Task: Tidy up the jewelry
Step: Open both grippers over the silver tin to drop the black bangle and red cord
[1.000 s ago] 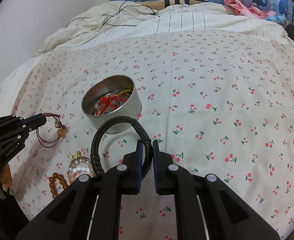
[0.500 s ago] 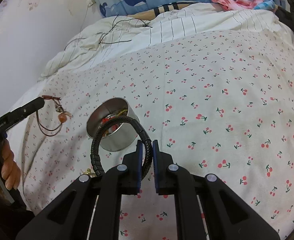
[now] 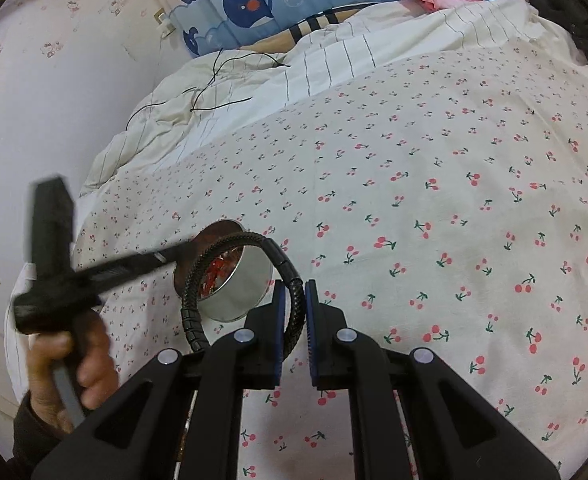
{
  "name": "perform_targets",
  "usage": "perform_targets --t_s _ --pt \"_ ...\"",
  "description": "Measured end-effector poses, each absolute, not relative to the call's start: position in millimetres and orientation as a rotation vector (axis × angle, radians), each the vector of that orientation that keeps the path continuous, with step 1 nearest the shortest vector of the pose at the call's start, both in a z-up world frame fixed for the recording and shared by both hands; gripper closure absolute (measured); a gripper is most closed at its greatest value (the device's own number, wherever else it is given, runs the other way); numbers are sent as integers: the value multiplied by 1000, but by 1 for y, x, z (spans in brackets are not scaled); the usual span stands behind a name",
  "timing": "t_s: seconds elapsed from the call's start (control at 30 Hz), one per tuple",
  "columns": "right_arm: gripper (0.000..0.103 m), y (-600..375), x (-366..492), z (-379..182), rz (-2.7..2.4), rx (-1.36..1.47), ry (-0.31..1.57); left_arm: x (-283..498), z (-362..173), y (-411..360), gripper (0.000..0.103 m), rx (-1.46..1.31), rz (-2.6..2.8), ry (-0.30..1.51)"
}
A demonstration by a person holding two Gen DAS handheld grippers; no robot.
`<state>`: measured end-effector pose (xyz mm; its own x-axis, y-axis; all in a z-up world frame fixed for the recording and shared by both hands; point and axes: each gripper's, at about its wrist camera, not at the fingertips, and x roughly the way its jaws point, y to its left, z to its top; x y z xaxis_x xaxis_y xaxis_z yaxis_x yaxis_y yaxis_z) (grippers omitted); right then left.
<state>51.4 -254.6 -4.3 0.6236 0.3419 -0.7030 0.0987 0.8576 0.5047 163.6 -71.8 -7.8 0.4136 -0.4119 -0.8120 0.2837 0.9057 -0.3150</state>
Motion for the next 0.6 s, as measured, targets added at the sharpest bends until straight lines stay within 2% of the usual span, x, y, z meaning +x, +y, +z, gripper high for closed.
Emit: perform_targets --t_s 0.1,0.2,0.27,0.6 --pt "92 -251 54 -1 151 539 888 164 -14 -69 95 -77 -363 1077" --pt "92 -244 60 1 153 538 880 159 -3 -64 76 -120 -397 1054" --pt "92 -234 67 3 153 527 874 154 4 -55 43 -137 -364 1024" --pt "92 -170 104 6 115 353 846 152 9 7 40 -300 -346 1051"
